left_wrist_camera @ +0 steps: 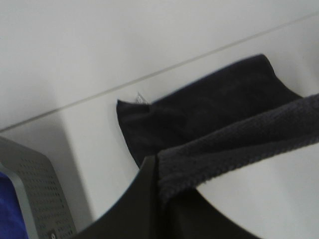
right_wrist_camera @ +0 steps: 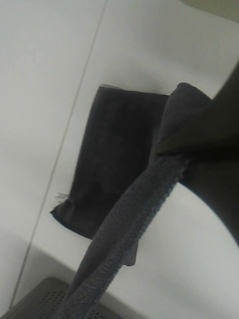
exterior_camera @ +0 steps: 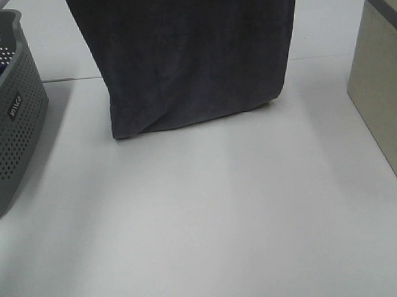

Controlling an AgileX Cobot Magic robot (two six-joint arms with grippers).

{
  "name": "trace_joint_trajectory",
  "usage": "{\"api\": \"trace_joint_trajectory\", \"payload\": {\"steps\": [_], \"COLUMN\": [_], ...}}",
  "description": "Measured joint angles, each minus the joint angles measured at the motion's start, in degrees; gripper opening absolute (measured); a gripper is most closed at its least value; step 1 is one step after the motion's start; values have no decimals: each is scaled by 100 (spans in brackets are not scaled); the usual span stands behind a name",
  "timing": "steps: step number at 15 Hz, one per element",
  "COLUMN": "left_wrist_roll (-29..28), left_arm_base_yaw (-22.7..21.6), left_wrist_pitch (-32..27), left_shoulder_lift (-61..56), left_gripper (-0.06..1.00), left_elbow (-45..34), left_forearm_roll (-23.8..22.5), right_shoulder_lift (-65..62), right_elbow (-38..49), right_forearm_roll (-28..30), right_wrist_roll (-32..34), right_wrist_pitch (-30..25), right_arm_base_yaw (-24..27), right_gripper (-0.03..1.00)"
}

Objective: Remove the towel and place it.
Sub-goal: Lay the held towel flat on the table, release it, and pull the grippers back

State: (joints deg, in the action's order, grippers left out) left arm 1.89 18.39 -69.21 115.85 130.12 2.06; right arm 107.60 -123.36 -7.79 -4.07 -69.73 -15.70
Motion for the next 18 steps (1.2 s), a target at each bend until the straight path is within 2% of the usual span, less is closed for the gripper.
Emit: {"api": "trace_joint_trajectory", "payload": {"steps": [1,6,8,9,10,13,18], "left_wrist_roll": [29,132,235,321,332,350,183], "left_arm_base_yaw": [6,86,109,115,115,115,115], "left_wrist_pitch": [0,34,57,74,80,115,189], "left_shoulder_lift": [-172,-1799,-2212,-2550,-2693,-3105,-3959], "left_gripper": [0,0,0,0,0,0,0], "left_elbow": [-246,-2452,-3220,-3965,-4297,-5111,-6503], "left_forearm_roll": [52,521,865,1220,1432,1753,2217], "right_shoulder_lift": [-132,-1662,-2194,-2676,-2893,-3323,-4142], "right_elbow": [252,2343,3100,3856,4183,4767,5861], "right_forearm_roll": [-6,-327,-424,-493,-516,-653,-1209], "right_wrist_roll": [0,103,275,407,481,619,877], "right_wrist_pitch": [0,80,143,149,149,155,160], "right_arm_base_yaw": [0,-69,-69,-69,-69,-80,-86], "right_gripper": [2,2,2,2,2,2,2]}}
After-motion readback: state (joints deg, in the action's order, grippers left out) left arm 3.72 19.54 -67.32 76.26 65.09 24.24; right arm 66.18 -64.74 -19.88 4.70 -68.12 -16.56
